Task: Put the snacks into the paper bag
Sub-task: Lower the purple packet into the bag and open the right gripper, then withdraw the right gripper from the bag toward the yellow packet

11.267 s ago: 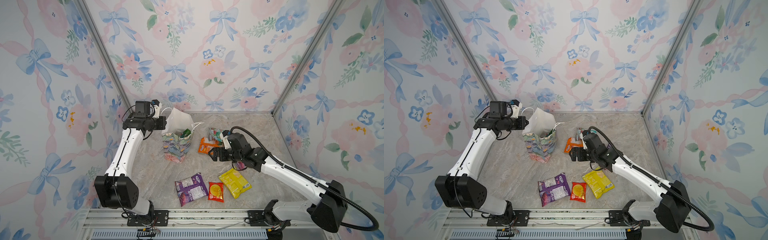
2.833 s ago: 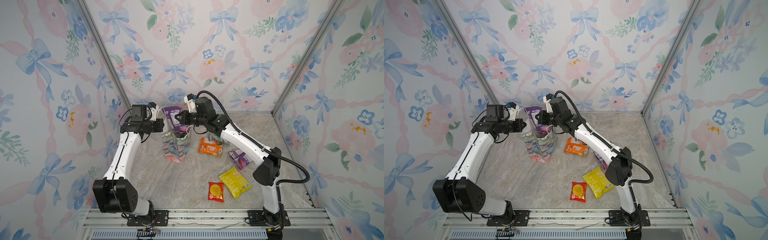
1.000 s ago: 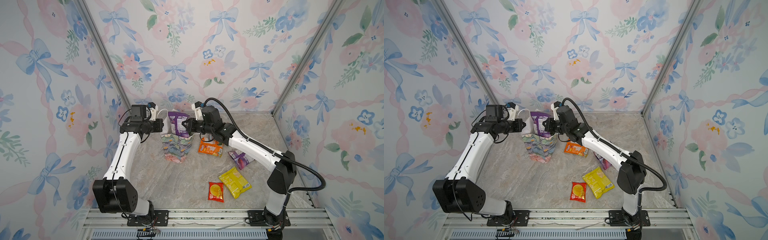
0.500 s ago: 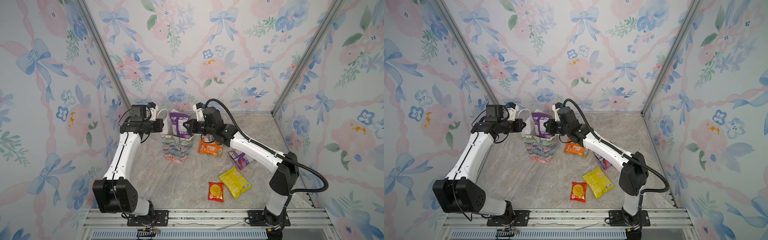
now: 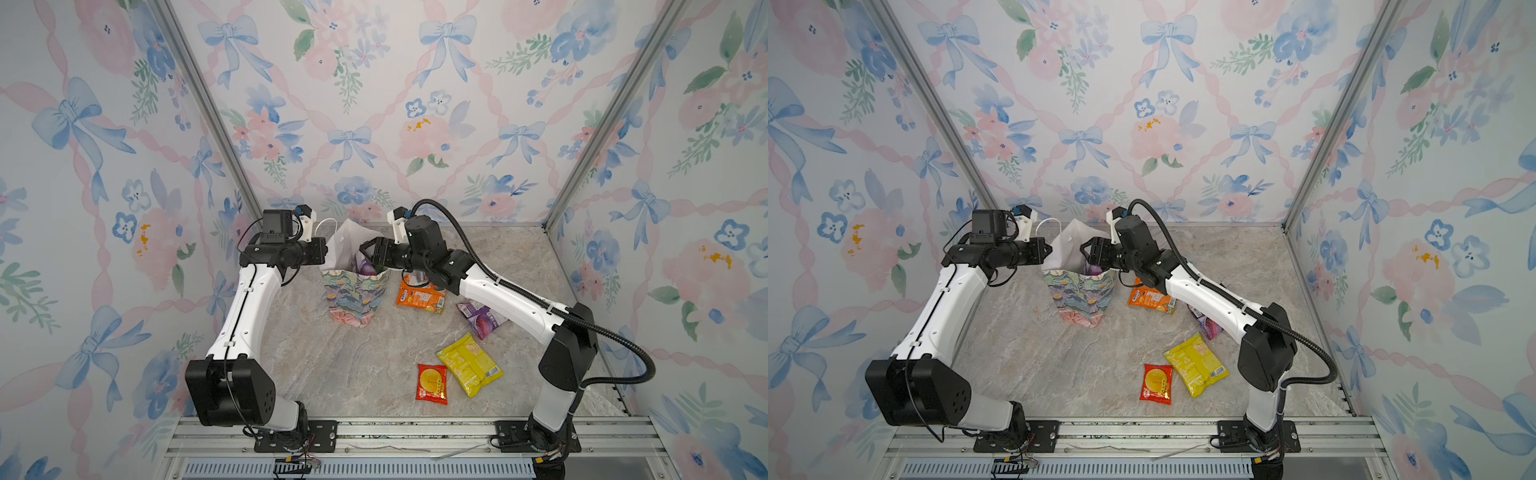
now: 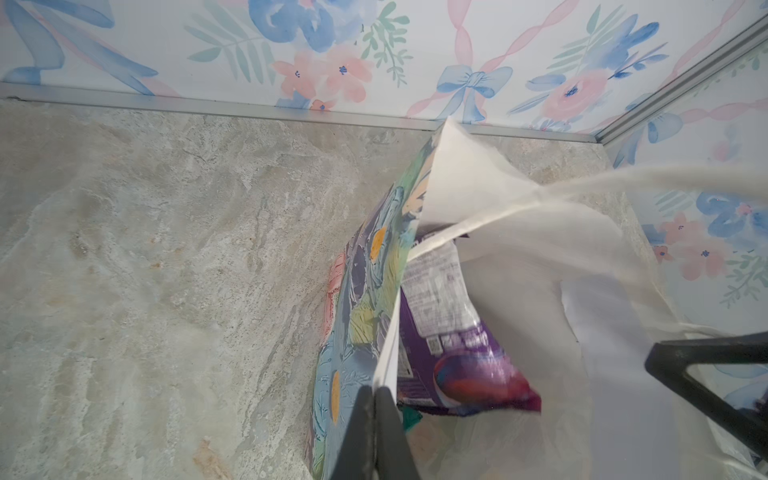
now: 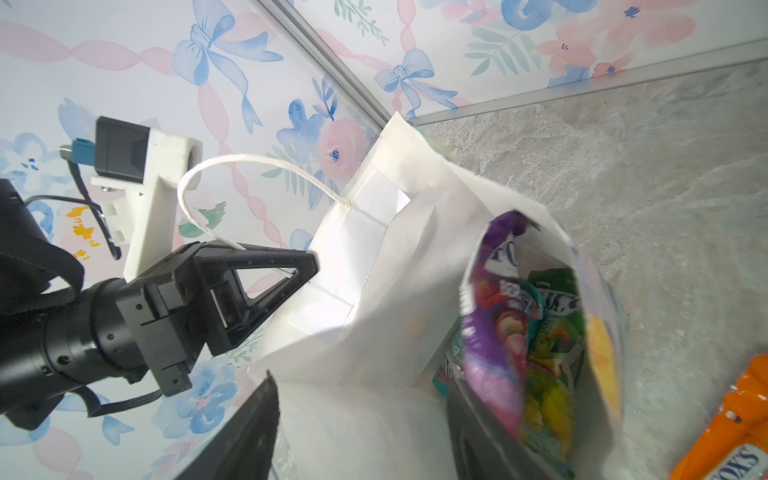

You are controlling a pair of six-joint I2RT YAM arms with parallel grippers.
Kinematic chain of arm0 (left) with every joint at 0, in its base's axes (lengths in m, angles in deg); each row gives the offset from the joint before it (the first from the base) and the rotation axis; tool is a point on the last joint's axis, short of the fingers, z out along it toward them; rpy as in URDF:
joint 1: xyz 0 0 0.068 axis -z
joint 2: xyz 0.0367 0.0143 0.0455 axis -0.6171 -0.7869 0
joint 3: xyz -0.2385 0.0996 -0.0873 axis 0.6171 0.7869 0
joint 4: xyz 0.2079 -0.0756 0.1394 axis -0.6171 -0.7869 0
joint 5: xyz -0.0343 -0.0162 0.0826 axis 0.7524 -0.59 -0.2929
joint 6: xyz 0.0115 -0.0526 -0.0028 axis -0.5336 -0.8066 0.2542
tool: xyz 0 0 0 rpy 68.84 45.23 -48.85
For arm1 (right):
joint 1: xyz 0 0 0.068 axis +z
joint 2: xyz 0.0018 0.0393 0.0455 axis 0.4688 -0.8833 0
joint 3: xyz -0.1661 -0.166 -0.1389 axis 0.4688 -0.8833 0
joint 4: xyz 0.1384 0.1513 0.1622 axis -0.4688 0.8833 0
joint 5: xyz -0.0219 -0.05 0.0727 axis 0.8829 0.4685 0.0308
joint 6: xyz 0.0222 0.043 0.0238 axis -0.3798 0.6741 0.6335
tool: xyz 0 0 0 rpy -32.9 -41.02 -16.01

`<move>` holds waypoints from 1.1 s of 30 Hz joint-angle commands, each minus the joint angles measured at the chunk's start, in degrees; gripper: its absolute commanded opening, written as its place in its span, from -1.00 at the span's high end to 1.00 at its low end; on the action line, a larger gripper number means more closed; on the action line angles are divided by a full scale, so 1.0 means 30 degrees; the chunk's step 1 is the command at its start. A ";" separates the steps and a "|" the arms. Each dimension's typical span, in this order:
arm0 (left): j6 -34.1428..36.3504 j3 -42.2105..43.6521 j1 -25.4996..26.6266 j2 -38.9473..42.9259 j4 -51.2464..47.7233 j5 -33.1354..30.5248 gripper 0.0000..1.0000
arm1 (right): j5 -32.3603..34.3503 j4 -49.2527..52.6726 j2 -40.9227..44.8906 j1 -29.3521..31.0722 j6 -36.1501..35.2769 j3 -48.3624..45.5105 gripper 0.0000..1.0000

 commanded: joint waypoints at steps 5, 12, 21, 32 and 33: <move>0.0327 0.0408 -0.0156 0.0406 -0.0324 -0.0003 1.00 | -0.0054 0.1066 -0.0569 -0.0045 -0.1924 0.3853 -0.97; 0.0297 0.0390 -0.0144 0.0306 -0.0326 0.0043 1.00 | -0.0650 0.2177 -0.1740 -0.0302 -0.3558 0.7289 -0.93; 0.0294 0.0476 -0.0164 0.0277 -0.0296 0.0044 1.00 | -0.0625 0.4713 -0.0472 -0.2103 -0.4841 0.7608 -0.93; 0.0284 0.0489 -0.0167 0.0187 -0.0209 -0.0220 1.00 | 0.3266 0.7691 0.9624 -0.4536 -0.5064 -0.8229 -0.93; 0.0275 0.0489 -0.0167 0.0201 -0.0212 -0.0247 1.00 | 0.3796 0.8524 1.0404 -0.4565 -0.4902 -0.9501 -0.93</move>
